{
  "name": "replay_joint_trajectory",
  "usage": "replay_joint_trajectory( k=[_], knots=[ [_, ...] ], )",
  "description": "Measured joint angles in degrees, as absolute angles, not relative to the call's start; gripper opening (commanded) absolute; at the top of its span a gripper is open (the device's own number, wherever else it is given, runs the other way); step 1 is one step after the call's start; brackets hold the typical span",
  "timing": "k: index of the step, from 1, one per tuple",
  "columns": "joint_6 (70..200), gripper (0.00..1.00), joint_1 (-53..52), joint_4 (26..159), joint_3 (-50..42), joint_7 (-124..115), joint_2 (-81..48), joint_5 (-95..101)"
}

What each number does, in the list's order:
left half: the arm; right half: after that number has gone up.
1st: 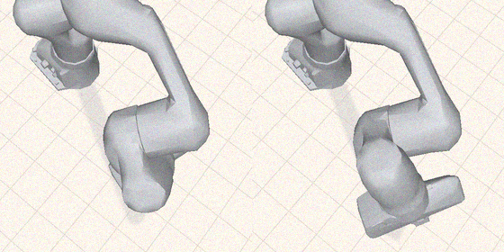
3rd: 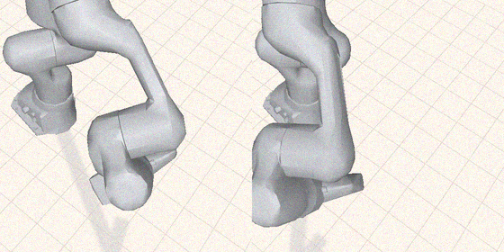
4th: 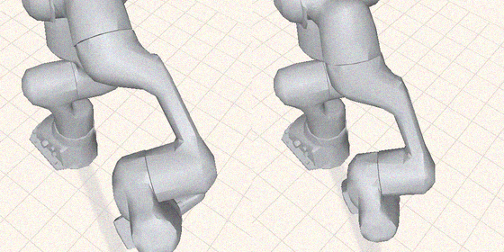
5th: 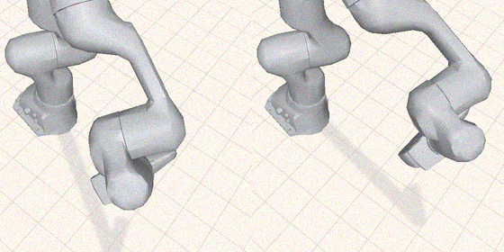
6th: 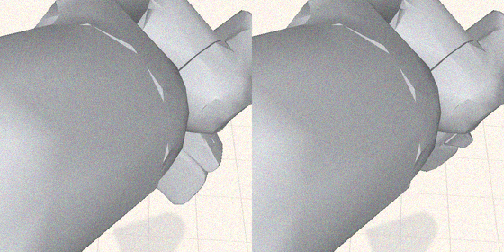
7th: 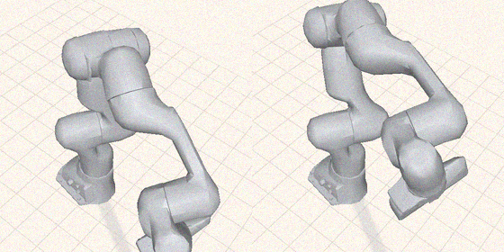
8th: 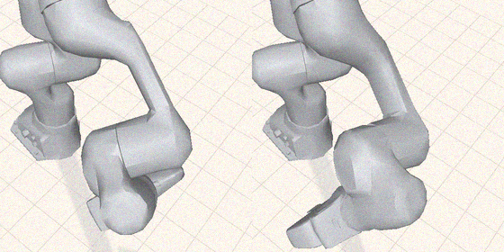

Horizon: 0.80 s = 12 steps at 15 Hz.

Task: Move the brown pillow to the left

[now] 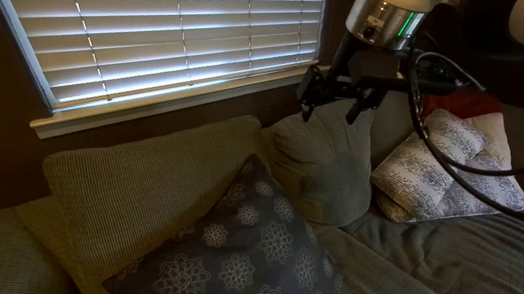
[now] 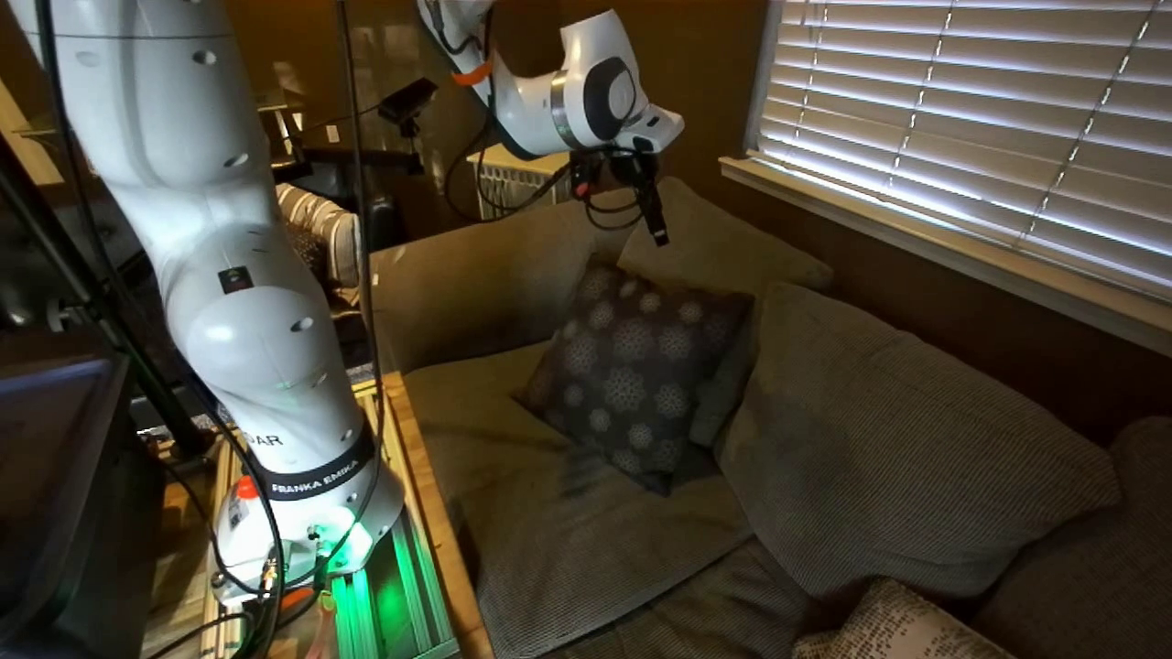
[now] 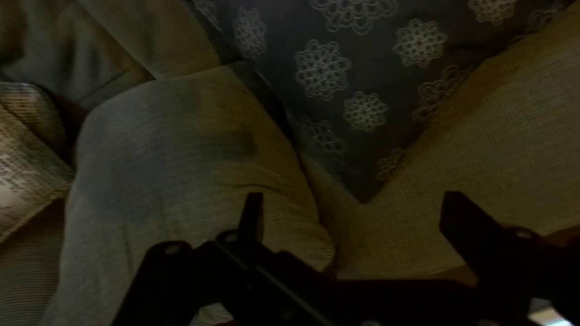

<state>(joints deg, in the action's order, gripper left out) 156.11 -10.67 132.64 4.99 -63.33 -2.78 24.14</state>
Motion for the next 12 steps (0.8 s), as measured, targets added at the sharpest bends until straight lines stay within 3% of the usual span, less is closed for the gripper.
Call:
replay_joint_trajectory(
  k=[12],
  knots=[
    [127.52, 1.00, 3.25, 129.59, -3.25, -41.07, 7.81, 11.12]
  ],
)
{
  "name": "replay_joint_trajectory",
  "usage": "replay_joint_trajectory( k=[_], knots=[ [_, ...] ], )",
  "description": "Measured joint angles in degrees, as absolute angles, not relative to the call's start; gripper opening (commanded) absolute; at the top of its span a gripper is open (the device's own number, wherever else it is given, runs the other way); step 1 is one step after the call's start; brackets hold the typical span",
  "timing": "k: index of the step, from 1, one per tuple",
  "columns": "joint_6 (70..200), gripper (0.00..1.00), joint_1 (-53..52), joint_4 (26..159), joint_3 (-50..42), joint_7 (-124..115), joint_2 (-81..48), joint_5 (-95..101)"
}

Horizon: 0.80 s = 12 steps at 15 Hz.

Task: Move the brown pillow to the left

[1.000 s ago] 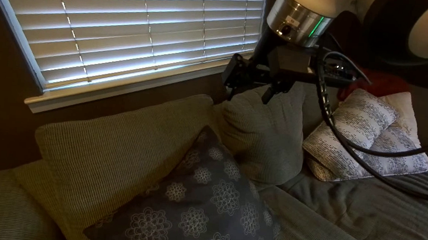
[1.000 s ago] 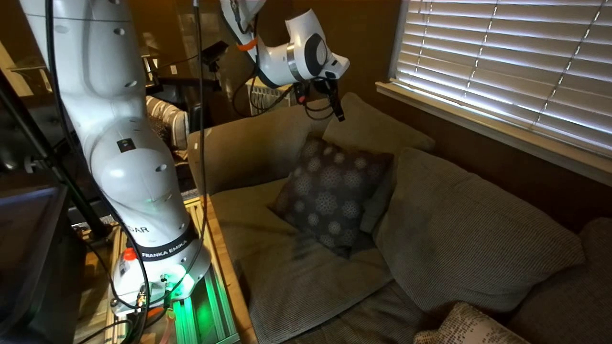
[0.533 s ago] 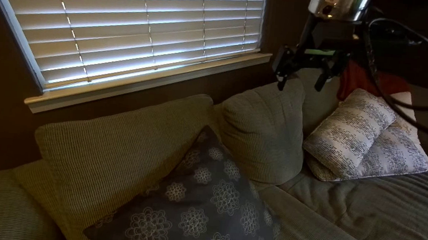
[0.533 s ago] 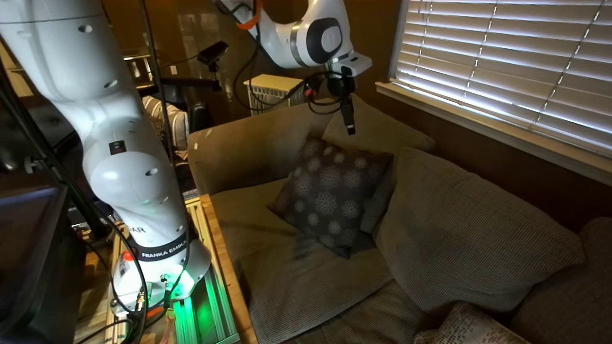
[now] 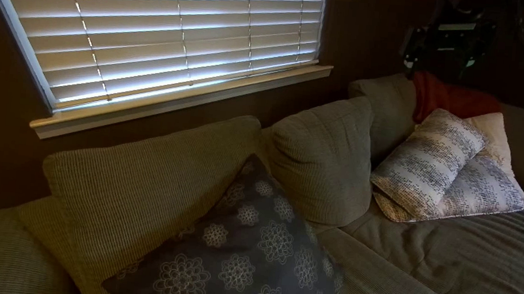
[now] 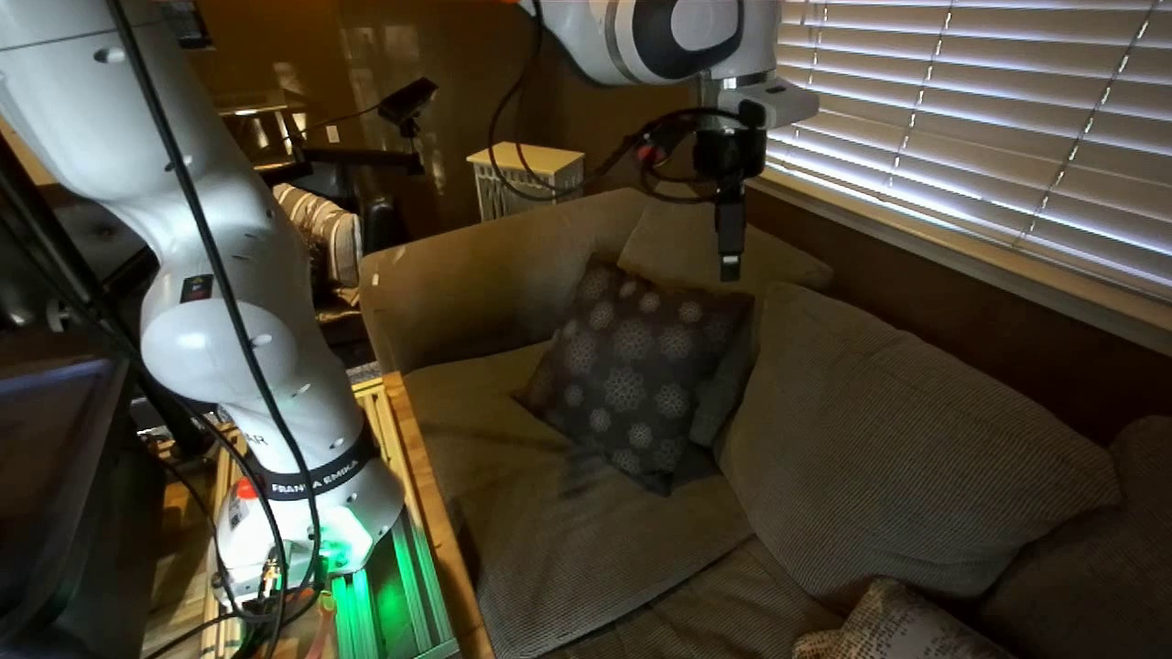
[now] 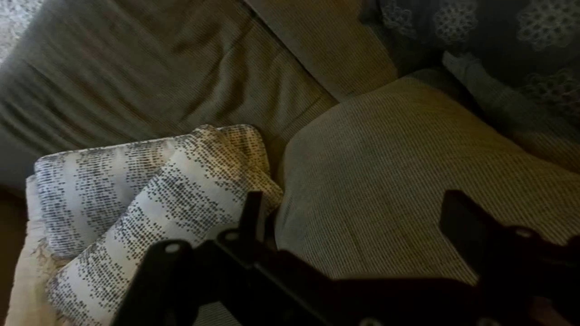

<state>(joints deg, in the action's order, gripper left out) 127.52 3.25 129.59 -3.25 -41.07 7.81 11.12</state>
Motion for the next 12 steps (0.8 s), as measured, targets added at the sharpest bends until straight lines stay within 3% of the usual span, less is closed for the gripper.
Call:
replay_joint_trajectory(
  k=[6, 12],
  knots=[
    [117.99, 1.00, 7.81, 124.84, -7.13, -18.18, 6.03, 13.55],
    [117.35, 1.00, 8.37, 123.53, -8.06, -9.98, 4.11, 14.88]
  ],
)
